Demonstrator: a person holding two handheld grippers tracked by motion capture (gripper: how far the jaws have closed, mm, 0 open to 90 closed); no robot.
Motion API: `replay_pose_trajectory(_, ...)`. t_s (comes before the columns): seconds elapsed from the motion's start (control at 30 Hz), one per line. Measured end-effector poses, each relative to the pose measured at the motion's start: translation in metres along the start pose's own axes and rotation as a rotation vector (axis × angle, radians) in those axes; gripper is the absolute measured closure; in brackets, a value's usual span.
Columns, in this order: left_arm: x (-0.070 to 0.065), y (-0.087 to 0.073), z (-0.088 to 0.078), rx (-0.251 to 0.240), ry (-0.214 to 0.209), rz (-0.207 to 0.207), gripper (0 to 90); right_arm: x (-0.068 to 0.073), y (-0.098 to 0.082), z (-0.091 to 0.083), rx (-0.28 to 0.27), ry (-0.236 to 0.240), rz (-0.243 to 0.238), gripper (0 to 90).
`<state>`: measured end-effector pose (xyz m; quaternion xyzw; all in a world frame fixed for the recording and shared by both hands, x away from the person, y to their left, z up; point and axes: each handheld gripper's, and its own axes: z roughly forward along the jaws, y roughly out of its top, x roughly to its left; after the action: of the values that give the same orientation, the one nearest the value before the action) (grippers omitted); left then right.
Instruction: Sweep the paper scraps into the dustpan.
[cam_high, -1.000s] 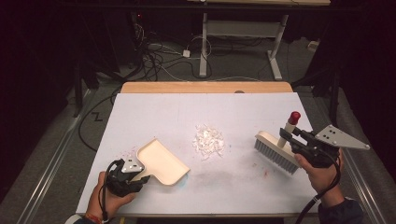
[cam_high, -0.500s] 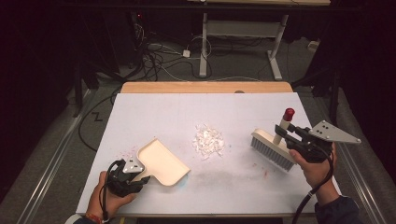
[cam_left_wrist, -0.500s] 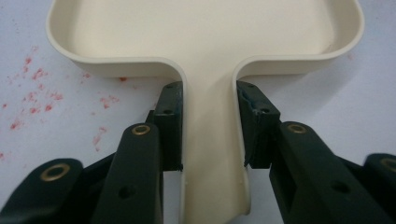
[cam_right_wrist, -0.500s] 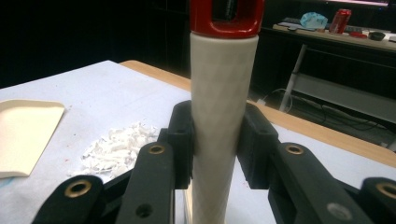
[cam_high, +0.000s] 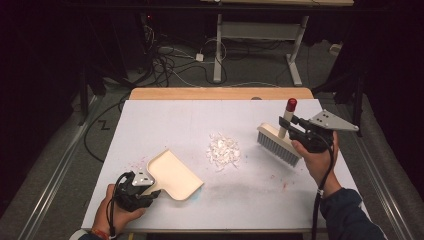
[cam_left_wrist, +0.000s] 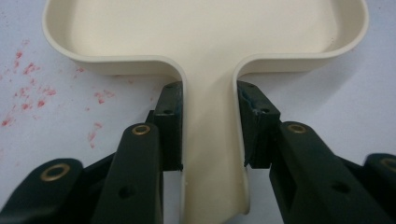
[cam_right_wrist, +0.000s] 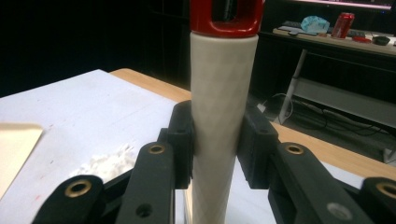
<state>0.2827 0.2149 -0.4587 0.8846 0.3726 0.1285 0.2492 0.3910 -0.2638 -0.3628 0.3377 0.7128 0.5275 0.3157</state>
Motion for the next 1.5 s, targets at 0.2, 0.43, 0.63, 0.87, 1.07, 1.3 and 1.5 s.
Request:
replay_pose_trajectory(0.2, -0.001, 0.0, 0.002, 0.006, -0.006, 0.004, 63.6, 0.003, 0.008, 0.039, 0.009, -0.015, -0.022, 70.3)
replay_pose_trajectory(0.43, 0.0, -0.001, 0.003, 0.012, -0.014, 0.007, 63.7, 0.006, 0.015, 0.078, 0.012, -0.043, -0.03, 70.3)
replay_pose_trajectory(0.63, 0.001, -0.001, 0.003, 0.013, -0.019, 0.016, 63.7, 0.02, 0.024, 0.112, 0.008, -0.035, -0.057, 70.3)
replay_pose_trajectory(0.87, 0.001, -0.003, 0.004, 0.017, -0.03, 0.018, 63.7, 0.046, 0.021, 0.143, 0.009, 0.014, -0.074, 70.4)
replay_pose_trajectory(1.07, 0.001, -0.004, 0.005, 0.026, -0.035, 0.026, 63.7, 0.064, 0.019, 0.149, 0.002, 0.097, -0.109, 70.4)
replay_pose_trajectory(1.3, 0.0, -0.005, 0.004, 0.027, -0.03, 0.027, 63.6, 0.079, 0.014, 0.135, 0.005, 0.254, -0.188, 70.0)
replay_pose_trajectory(1.5, -0.001, -0.004, 0.004, 0.028, -0.032, 0.02, 63.6, 0.076, 0.009, 0.109, 0.0, 0.359, -0.259, 70.1)
